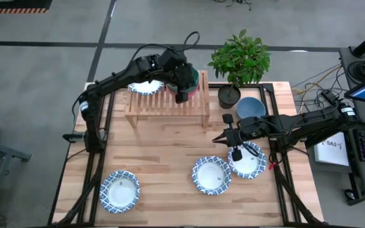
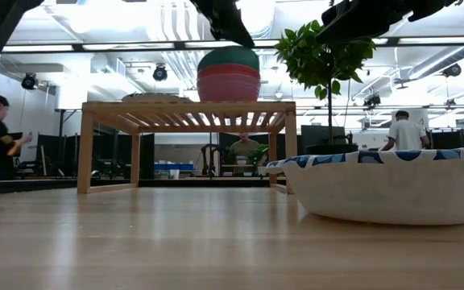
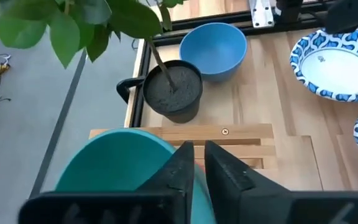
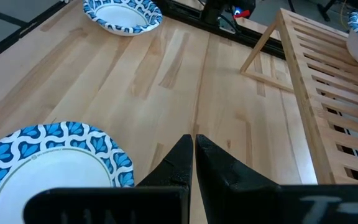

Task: Place and stack bowls onto a shelf
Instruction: Stack the green bowl on top of the orange bowl on the shelf, then stack the white bowl on the top of the other white bowl on the shelf

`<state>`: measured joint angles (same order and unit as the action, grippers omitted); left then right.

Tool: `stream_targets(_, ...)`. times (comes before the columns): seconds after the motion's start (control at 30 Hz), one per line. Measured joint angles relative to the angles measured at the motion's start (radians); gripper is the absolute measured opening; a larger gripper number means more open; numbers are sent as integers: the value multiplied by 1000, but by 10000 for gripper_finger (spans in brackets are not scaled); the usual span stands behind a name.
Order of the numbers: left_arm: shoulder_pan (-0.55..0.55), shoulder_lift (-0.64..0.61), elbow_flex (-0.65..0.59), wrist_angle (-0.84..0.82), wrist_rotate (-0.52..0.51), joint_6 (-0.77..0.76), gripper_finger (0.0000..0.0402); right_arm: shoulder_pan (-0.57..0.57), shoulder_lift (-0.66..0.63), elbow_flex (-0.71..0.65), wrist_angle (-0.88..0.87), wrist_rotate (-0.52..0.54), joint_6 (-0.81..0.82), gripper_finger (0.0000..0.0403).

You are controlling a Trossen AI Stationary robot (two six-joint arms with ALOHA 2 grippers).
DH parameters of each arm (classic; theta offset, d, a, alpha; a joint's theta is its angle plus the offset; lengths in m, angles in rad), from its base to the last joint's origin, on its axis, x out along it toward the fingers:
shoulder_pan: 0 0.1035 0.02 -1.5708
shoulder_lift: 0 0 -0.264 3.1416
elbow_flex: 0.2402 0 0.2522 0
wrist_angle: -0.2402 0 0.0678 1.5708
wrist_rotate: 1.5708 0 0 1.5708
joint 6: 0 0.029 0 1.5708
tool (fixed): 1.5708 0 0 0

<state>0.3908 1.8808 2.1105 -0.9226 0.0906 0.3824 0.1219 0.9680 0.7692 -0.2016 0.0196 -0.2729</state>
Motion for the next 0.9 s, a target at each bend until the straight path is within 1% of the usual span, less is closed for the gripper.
stream_targets(0.17,3,23,0,5,5,-13,1,0,0,0,-2,0,-5,9)
stream_targets(0.53,2,48,0,-42,7,-71,0,0,0,0,-2,0,-7,9)
stream_targets(0.7,-26,3,1,-48,7,-108,0,0,0,0,-1,0,-7,9)
stream_targets(0.9,-97,-58,2,-86,7,-113,0,0,0,0,3,0,-7,9)
